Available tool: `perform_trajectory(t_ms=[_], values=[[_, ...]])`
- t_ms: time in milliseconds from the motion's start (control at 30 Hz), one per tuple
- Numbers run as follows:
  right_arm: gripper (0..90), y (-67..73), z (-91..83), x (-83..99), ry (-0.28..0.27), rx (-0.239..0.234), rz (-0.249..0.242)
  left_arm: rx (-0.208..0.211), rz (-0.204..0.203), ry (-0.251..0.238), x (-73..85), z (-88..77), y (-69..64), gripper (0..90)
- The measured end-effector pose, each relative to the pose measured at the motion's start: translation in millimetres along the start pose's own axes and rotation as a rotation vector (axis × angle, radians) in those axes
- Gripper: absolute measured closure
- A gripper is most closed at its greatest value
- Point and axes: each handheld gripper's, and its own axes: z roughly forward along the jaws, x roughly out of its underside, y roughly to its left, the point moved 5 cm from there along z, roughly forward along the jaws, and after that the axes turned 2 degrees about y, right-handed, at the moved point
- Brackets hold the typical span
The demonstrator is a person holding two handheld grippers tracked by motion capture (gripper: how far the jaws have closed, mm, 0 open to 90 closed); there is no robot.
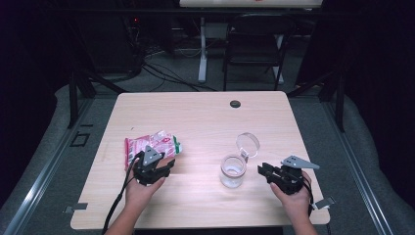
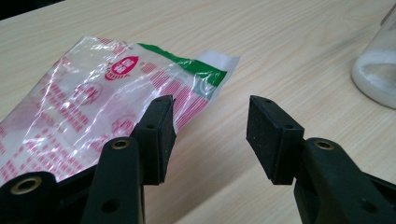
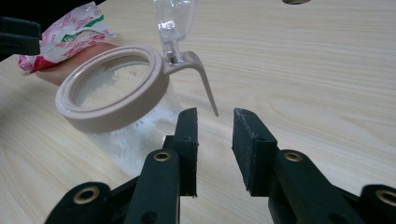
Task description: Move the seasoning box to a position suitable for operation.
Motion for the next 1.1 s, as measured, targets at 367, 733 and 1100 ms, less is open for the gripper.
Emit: perform_trajectory(t_ms=[367, 733, 1100], values=[[69.1, -4.1, -25.9, 14.3, -0.026, 0.047, 0.029, -0.086, 0.100, 0.043, -11.0, 28.4, -8.8, 51.3], [67.3, -5.5, -36.1, 21.0, -0.027, 0.070, 0.033, -0.208, 0.146, 0.053, -10.1, 44.3, 1.4, 57.1], [66.7, -5.3, -34.8, 21.7, -0.020, 0.070, 0.030, -0.207, 0.138, 0.048, -10.0, 44.2, 4.4, 69.9]])
